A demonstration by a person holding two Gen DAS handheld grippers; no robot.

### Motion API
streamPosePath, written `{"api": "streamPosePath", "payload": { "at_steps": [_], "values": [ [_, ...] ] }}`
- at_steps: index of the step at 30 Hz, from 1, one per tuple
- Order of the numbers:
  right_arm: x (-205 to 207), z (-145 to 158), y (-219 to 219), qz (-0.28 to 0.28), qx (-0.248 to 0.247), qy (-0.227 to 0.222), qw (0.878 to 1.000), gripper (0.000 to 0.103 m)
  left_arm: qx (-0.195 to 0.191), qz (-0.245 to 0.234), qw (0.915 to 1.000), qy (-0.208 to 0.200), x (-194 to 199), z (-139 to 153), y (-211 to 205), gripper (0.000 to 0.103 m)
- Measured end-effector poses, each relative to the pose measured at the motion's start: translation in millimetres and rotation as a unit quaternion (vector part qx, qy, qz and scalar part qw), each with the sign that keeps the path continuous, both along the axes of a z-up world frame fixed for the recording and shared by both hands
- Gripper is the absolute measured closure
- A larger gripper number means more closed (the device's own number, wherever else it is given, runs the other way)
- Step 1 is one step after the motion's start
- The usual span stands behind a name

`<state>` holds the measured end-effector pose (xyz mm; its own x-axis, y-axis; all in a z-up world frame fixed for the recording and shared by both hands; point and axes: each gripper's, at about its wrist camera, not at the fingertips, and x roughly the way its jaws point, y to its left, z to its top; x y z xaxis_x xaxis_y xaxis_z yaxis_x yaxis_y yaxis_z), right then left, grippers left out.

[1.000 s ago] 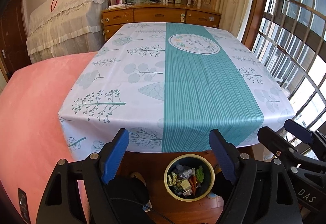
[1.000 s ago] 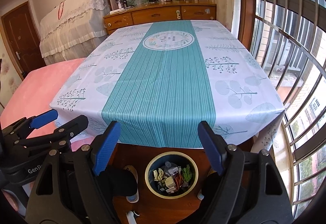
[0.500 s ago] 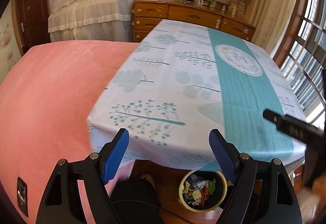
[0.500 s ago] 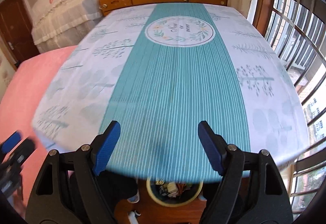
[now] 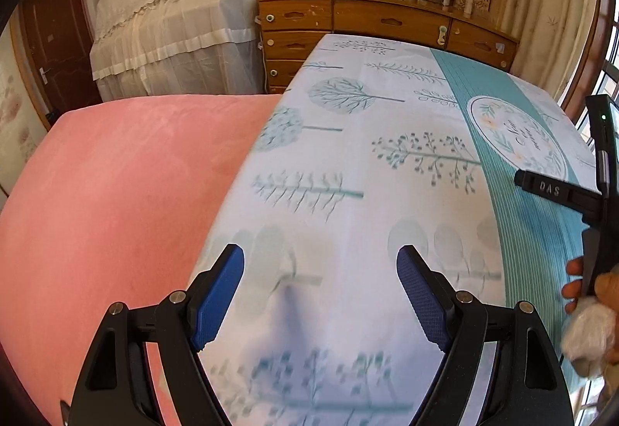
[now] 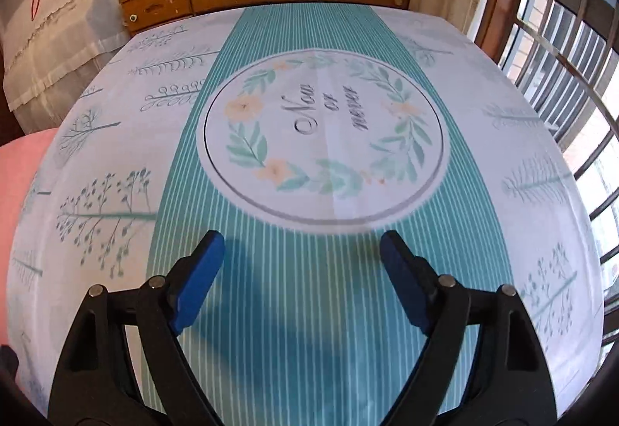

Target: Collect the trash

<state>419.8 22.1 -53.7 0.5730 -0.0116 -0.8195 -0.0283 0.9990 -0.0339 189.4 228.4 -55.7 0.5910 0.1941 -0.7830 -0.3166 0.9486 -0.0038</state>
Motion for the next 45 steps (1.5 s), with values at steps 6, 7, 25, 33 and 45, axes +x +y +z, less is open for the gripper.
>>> {"api": "streamPosePath", "payload": {
  "at_steps": [6, 7, 25, 33, 45],
  "values": [
    [21.4, -4.4, 7.5, 0.014, 0.0, -0.015, 1.0, 0.007, 0.028, 0.001, 0.9996, -0.001, 64.7, -12.6, 2.8, 0.02],
    [21.8, -5.0, 8.0, 0.013, -0.002, -0.015, 1.0, 0.006, 0.029, 0.0, 0.9996, 0.002, 73.2, -15.1, 2.8, 0.02],
    [20.4, -6.4, 9.2, 0.013, -0.002, -0.016, 1.0, 0.005, -0.011, -0.031, 0.9993, 0.017, 132.7, -48.2, -2.9, 0.005],
    [20.7, -6.4, 9.1, 0.013, -0.002, -0.016, 1.0, 0.005, -0.015, -0.027, 0.9994, 0.018, 131.2, -48.4, -0.4, 0.003],
    [20.3, -6.3, 8.7, 0.013, -0.002, -0.016, 1.0, 0.005, -0.015, -0.027, 0.9994, 0.018, 131.7, -48.3, -0.5, 0.003]
  ]
}}
